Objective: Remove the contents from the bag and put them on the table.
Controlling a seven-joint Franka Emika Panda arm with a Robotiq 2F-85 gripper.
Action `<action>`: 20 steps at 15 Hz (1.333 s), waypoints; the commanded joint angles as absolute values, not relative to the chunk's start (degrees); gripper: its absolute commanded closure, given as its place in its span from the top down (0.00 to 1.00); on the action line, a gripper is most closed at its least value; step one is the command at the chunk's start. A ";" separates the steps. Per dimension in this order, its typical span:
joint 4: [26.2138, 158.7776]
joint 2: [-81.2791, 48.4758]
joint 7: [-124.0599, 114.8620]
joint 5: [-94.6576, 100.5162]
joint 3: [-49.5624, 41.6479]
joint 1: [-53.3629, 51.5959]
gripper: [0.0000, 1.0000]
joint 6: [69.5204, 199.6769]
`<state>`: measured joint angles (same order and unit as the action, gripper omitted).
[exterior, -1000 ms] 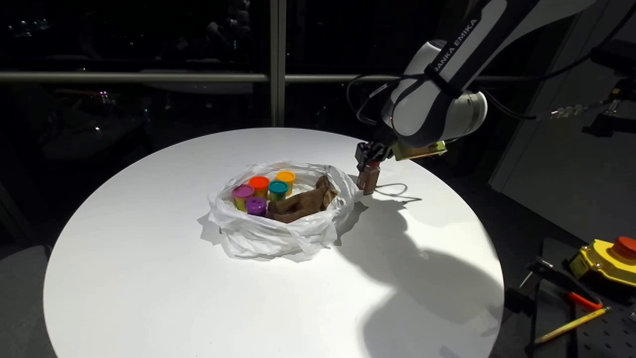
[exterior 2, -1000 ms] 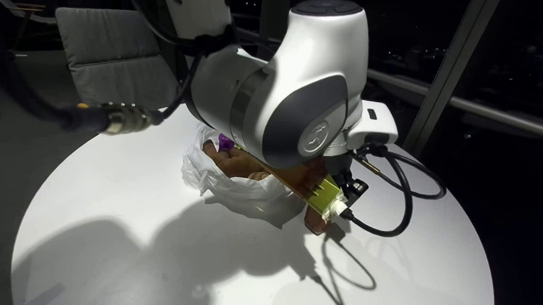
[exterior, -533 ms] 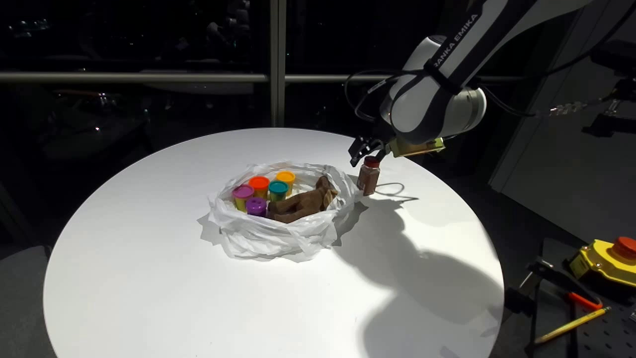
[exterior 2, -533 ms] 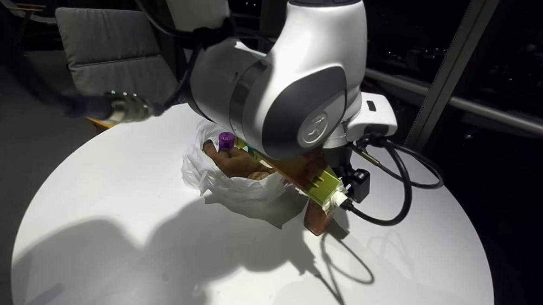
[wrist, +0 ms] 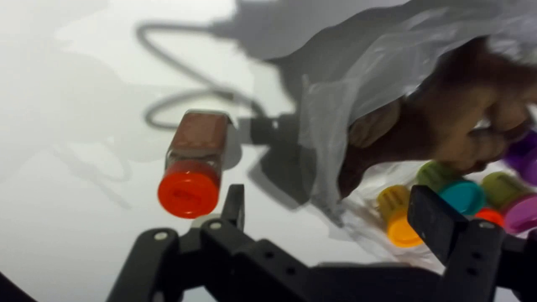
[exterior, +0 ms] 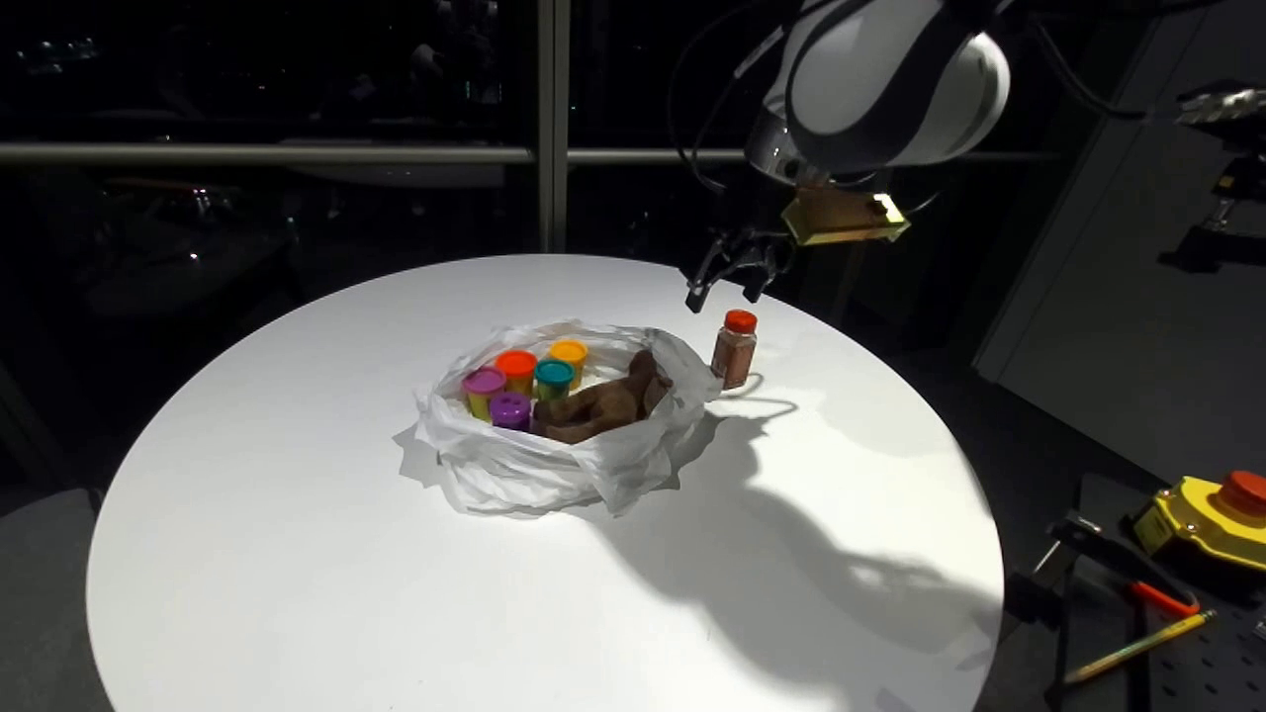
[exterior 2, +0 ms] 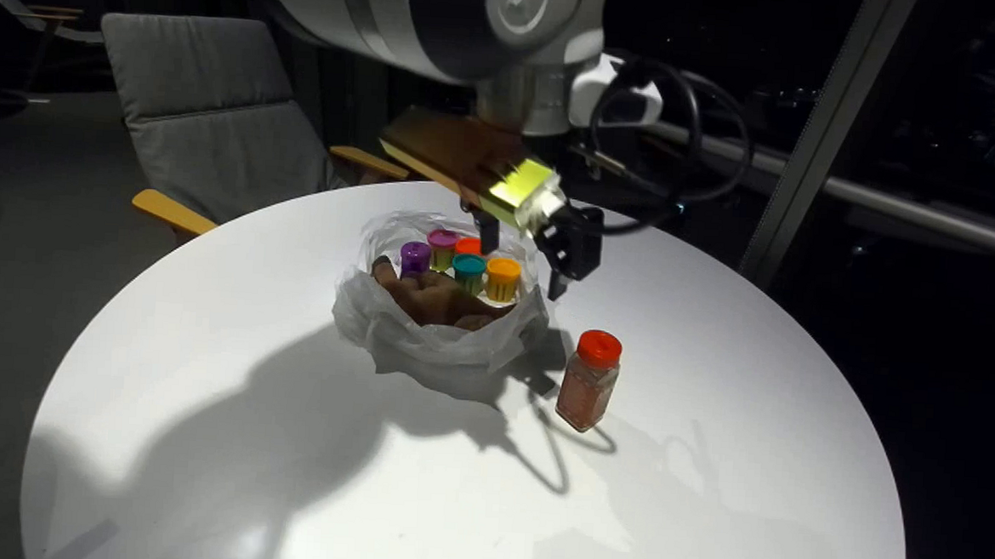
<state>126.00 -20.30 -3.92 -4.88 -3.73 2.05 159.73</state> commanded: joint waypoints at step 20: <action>123.60 -14.13 -5.02 -8.42 0.40 1.02 1.00 140.21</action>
<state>123.93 -13.86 -3.41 -9.11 0.86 1.83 139.95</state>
